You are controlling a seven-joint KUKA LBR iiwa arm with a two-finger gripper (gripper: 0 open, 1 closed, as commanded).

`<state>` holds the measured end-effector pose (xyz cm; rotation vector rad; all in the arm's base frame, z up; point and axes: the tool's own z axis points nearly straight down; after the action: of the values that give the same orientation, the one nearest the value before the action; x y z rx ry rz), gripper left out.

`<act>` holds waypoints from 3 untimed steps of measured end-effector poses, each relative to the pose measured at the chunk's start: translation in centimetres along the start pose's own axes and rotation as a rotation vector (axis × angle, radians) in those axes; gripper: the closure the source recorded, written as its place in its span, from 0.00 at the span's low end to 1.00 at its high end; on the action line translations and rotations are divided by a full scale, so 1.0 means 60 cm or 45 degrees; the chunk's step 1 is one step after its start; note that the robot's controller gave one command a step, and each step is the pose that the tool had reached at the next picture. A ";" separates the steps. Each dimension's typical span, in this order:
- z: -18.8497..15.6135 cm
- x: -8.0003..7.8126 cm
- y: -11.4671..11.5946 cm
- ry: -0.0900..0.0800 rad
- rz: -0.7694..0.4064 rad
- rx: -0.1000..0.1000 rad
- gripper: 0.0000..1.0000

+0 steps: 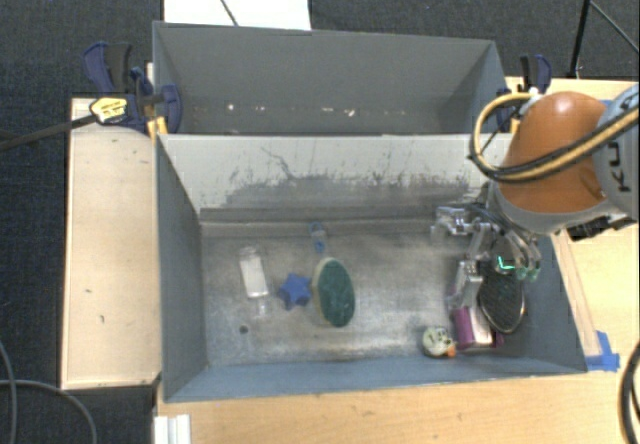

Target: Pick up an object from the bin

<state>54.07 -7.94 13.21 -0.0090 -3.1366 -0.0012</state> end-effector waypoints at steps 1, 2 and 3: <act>-0.093 0.062 -0.026 -0.013 -0.274 0.003 0.00; 0.099 0.096 -0.010 -0.004 -0.938 0.007 0.00; 0.092 0.098 -0.095 -0.014 -1.161 -0.021 0.00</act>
Offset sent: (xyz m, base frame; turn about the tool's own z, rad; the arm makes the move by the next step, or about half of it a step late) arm -0.0380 -0.0150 0.0546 -0.2161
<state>48.15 -13.59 7.69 1.3776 -2.8306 -0.0294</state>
